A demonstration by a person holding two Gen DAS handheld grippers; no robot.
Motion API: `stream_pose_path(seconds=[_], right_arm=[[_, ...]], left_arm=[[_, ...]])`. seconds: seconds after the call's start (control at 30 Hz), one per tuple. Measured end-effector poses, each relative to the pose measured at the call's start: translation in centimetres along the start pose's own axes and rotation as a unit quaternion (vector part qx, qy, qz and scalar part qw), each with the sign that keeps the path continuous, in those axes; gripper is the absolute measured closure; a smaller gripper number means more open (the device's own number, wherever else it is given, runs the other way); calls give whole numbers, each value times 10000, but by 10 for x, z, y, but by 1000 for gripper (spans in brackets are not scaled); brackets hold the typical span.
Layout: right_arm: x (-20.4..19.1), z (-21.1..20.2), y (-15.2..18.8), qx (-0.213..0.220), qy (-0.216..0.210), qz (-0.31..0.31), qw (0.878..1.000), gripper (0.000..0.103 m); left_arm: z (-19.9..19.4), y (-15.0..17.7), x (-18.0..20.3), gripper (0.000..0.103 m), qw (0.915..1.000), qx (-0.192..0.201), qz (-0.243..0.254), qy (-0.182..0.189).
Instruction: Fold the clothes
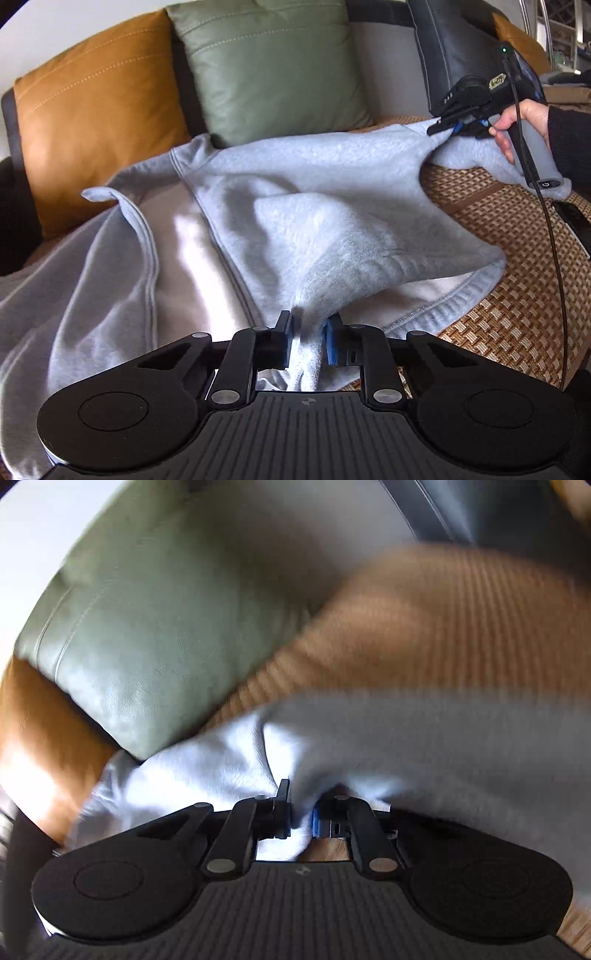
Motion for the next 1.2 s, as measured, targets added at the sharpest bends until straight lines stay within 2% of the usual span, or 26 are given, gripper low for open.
stream_pose_path(seconds=[0.03,0.07,0.13,0.2,0.23,0.27,0.3,0.33,0.37,0.4,0.5,0.6,0.7,0.8,0.83,0.9,0.97,1.03,1.1,1.2], right_arm=[[-11,-6,-8,271,88,-677,9973,92],[-10,-7,-8,280,119,-791,9964,92],[5,-1,2,19,120,-419,9990,91],[20,5,11,-242,120,-46,9996,89],[27,7,16,-372,120,140,9991,84],[34,10,20,-502,120,326,9981,81],[41,13,25,-632,120,512,9966,81],[49,15,30,-761,120,698,9946,76],[51,11,32,-814,84,741,9939,69],[50,3,33,-826,30,706,9941,67],[45,-23,35,-837,-205,576,9946,64],[19,-54,42,-794,-761,348,9933,64],[-26,-86,61,-911,-1564,91,9834,63],[-76,-113,95,-1339,-2389,-180,9616,58],[-91,-120,108,-1547,-2655,-194,9514,58],[-117,-134,134,-1956,-3124,-232,9293,57],[-133,-138,158,-2328,-3229,-297,9169,56],[-142,-135,179,-2594,-3185,-334,9111,53],[-146,-127,192,-2694,-3080,-294,9120,52],[-151,-114,197,-2611,-2953,-98,9190,46]], left_arm=[[-3,2,-2,95,9999,-33,96,-5],[-5,5,-3,98,9997,-103,208,-17],[-1,13,-2,98,9992,-241,326,-48],[6,19,0,93,9987,-408,267,168],[9,21,1,65,9975,-570,184,375],[10,23,1,56,9960,-685,81,569],[8,26,0,51,9946,-723,-23,740],[4,28,-3,44,9930,-723,-180,921],[1,28,-11,41,9903,-725,-473,1082],[-3,28,-18,40,9866,-726,-765,1243],[-13,27,-43,34,9697,-699,-1650,1660],[-14,18,-77,34,9510,-470,-2591,1622],[6,1,-107,32,9387,-238,-3179,1313],[48,-15,-129,33,9271,-246,-3578,1089],[63,-22,-133,34,9257,-272,-3622,1057],[88,-35,-136,34,9287,-325,-3582,908],[107,-43,-137,34,9330,-396,-3503,715],[123,-47,-137,33,9316,-506,-3533,680],[131,-49,-138,33,9307,-532,-3552,691],[142,-52,-139,32,9293,-572,-3579,706]])
Point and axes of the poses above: each gripper's, at about its wrist camera, not at the fingertips, and z roughly the way its jaws point, x to its right, y to its underside, the point moved 5 cm from there along z, roughly the way its jaws point, and after that the axes turned 1 degree about -z, right-handed, at the moved point
